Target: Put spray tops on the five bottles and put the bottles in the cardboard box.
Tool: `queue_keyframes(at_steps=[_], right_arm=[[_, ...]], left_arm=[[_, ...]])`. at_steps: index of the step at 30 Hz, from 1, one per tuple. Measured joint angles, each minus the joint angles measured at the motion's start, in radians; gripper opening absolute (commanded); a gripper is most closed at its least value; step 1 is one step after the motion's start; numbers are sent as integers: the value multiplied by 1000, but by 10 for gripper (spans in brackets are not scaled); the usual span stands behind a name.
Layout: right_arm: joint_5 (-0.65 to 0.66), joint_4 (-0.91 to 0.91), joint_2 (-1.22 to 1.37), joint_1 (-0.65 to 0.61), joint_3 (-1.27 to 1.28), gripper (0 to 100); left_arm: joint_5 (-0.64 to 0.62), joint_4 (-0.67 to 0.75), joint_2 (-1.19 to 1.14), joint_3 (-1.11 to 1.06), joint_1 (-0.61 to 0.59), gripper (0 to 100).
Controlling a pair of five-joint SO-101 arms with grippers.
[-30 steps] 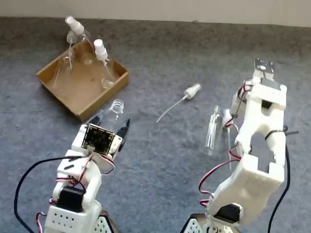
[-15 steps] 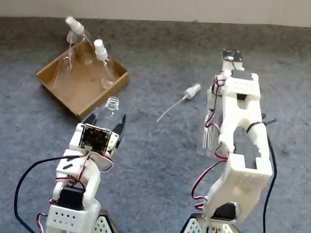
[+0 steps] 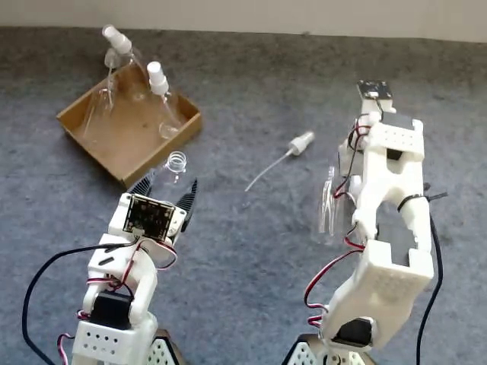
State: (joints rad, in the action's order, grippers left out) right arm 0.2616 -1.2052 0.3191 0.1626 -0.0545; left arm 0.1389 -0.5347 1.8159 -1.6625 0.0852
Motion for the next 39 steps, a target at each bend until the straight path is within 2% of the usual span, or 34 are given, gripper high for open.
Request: queue_keyframes(at_steps=[13,16,20,23,31,39], right_arm=[[12,-2,199,9,-40,173],[12,-2,199,15,-40,98],[12,2,186,46,-40,17],[12,5,181,60,-40,13],[12,-86,58,55,-37,12],[12,-189,-95,57,-115,12]], left_arm=[[0,0,0,-3,49,98],[0,0,0,-8,46,98],[0,0,0,-11,46,98],[0,0,0,-11,49,98],[0,0,0,-11,196,98],[0,0,0,-11,209,98]])
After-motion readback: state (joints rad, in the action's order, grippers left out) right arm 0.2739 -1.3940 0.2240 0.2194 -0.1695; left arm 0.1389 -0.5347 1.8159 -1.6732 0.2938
